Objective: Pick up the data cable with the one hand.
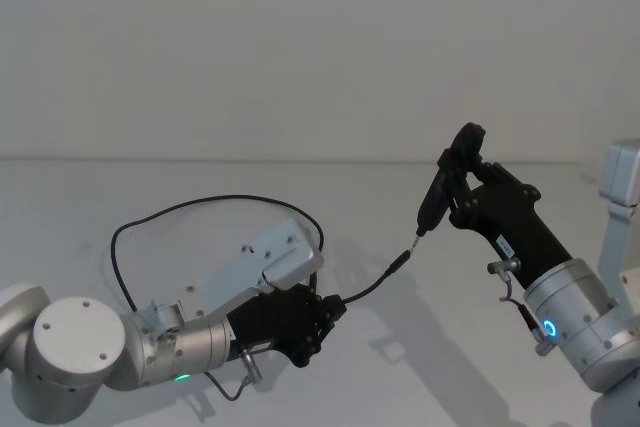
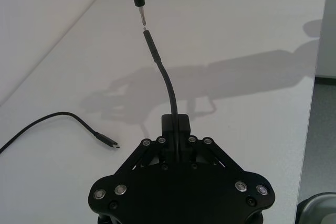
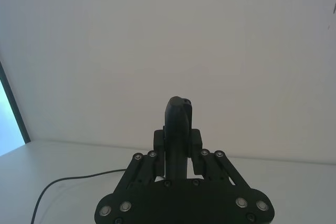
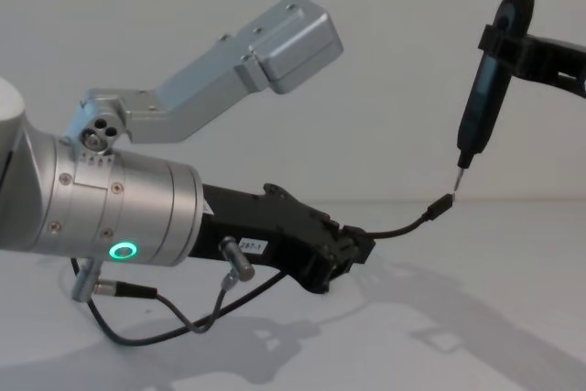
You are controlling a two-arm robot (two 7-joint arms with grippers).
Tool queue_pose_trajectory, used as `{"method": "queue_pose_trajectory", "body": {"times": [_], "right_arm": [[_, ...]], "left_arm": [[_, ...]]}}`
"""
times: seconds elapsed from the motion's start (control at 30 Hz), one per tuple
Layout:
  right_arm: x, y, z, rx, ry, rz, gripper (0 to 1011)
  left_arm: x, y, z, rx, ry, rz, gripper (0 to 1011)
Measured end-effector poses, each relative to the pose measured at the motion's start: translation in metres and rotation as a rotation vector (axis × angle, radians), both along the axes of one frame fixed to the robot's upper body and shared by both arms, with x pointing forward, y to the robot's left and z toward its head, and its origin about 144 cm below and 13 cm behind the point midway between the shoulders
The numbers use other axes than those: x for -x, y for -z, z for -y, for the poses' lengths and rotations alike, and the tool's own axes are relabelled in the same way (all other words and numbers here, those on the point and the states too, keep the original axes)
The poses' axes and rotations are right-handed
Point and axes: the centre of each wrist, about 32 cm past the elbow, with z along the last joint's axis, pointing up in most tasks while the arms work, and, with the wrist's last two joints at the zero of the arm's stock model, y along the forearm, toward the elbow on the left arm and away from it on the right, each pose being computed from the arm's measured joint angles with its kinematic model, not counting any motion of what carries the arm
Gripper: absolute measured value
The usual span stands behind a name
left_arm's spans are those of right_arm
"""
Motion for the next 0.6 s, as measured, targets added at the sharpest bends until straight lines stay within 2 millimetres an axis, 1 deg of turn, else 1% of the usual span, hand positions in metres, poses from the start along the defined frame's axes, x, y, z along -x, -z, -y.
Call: {"method": "queue_pose_trajectory", "body": {"times": [0.6], "right_arm": [[-0.0017,0.0006,-0.0009,-0.006,0.008,0.013,279]], "left_arm": [[0.0000,0.0000,0.0000,0.000,0.000,0.000,56]]}}
